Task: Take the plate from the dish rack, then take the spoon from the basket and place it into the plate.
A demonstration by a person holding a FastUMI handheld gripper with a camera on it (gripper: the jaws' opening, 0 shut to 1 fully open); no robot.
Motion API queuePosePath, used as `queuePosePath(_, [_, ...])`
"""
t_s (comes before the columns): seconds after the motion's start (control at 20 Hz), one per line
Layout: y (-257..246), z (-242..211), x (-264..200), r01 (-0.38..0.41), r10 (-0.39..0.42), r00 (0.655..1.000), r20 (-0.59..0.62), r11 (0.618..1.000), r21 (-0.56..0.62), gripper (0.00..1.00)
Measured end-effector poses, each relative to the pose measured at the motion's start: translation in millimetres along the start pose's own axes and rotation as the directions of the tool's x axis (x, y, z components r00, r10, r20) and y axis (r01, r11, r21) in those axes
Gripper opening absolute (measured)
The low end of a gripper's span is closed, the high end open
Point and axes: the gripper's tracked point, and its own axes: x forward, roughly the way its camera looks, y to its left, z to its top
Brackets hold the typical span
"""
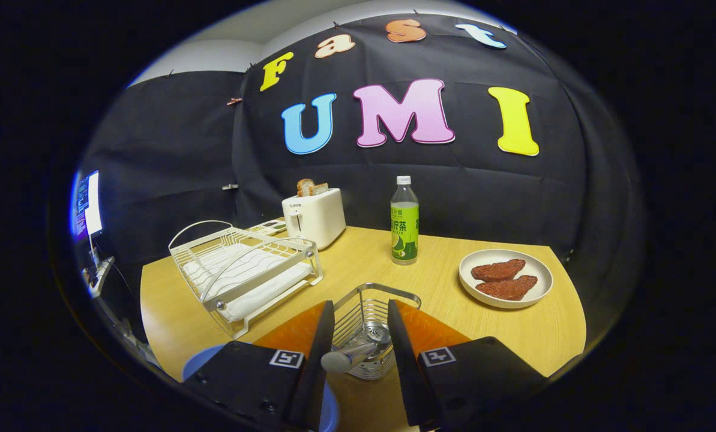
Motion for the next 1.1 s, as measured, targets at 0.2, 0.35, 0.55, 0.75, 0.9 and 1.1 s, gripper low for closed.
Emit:
queuePosePath(0.2, [1.7, -6.5, 8.6, 0.002, -0.002, 1.000, -0.027, 1.000, -0.011, 0.30])
queuePosePath(0.35, [-1.5, -2.4, 10.4, 0.015, -0.015, 0.999, -0.034, 1.000, -0.007, 0.24])
queuePosePath(0.55, [-6.3, 4.2, 13.9, 0.026, -0.027, 0.999, -0.044, 0.999, -0.021, 0.21])
queuePosePath(0.75, [-8.2, 20.7, 7.6, 0.032, -0.032, 0.998, -0.049, 1.000, 0.000, 0.20])
queuePosePath(0.9, [-12.0, 35.7, -3.2, 0.031, -0.031, 0.999, -0.045, 1.000, 0.004, 0.20])
queuePosePath(1.1, [-12.2, 58.8, -26.1, 0.014, -0.014, 0.999, -0.039, 1.000, 0.002, 0.20])
